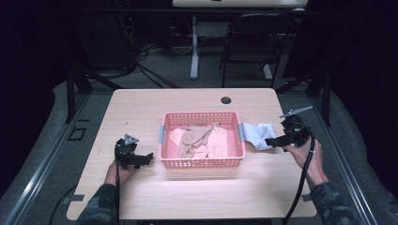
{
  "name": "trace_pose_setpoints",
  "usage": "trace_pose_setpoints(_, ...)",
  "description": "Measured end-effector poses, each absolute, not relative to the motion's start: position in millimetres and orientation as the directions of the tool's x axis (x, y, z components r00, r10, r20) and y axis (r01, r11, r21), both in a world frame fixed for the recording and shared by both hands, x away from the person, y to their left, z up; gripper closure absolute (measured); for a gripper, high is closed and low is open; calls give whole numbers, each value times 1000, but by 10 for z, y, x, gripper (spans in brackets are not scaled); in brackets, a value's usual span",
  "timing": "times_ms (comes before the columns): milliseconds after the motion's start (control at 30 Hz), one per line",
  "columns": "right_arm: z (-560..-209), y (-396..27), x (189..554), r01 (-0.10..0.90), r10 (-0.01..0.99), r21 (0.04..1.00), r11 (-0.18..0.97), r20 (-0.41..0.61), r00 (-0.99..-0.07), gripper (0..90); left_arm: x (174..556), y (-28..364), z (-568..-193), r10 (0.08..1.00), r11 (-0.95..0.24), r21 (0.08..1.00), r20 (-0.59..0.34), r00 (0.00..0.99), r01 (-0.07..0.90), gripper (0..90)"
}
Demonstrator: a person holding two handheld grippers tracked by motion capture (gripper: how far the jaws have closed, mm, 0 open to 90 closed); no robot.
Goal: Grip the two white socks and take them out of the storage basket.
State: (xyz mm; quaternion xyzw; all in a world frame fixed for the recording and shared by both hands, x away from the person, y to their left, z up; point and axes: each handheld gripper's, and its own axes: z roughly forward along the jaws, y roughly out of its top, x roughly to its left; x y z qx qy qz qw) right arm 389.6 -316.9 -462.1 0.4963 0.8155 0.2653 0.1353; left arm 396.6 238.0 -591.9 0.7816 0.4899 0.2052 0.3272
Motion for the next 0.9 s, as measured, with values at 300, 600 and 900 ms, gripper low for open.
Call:
trace_pose_setpoints(300, -4952, -3199, 3639, 763, 877, 516, 388, 48, -478, 54, 3966, 2379, -5920, 900, -305, 713, 0, 435, 631, 3)
trace_pose_setpoints(600, -5325, -3260, 3474, 800, 880, 440, 407, 47, -473, 53, 3967, 2380, -5919, 900, -306, 712, 0, 436, 632, 3)
trace_pose_setpoints(900, -5352, -3345, 3492, 812, 890, 434, 389, 49, -453, 62, 3970, 2380, -5919, 898, -310, 713, 2, 440, 629, 2)
